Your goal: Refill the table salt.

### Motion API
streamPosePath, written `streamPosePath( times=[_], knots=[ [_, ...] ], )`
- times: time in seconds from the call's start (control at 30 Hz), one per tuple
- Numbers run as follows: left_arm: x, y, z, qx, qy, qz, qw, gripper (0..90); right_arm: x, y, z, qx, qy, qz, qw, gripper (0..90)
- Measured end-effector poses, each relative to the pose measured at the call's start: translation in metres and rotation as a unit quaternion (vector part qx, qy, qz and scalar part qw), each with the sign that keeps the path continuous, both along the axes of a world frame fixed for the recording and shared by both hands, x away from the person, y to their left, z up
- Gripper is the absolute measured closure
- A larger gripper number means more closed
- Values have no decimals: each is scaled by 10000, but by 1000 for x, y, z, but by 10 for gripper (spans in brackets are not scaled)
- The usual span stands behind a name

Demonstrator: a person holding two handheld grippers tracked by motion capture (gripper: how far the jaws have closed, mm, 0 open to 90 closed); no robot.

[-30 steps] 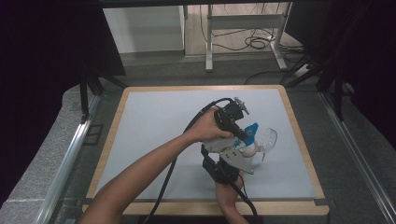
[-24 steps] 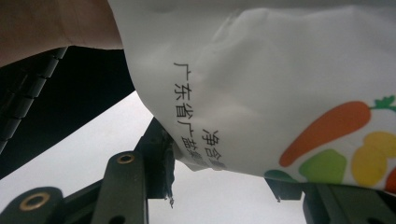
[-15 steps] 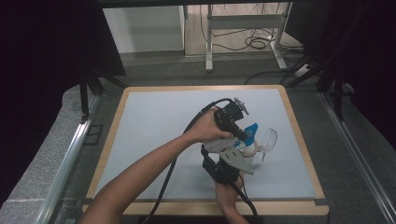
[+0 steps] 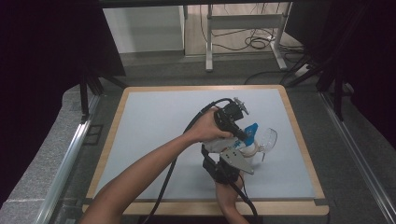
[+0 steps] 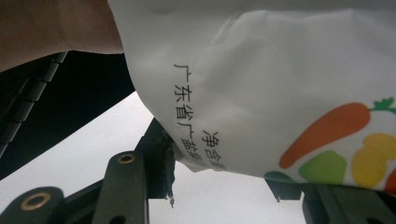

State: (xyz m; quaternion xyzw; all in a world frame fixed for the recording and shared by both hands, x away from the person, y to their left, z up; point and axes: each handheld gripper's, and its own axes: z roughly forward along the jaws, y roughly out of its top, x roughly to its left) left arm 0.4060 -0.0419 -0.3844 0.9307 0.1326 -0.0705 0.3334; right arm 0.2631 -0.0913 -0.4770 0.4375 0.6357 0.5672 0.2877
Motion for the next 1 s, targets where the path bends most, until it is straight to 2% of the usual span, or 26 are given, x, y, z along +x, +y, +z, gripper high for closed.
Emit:
streamPosePath(
  times=[1.0],
  knots=[
    [0,-2,1,31,-14,-19,10000,900,0,-2,2,55,-40,-24,10000,515]
  ],
)
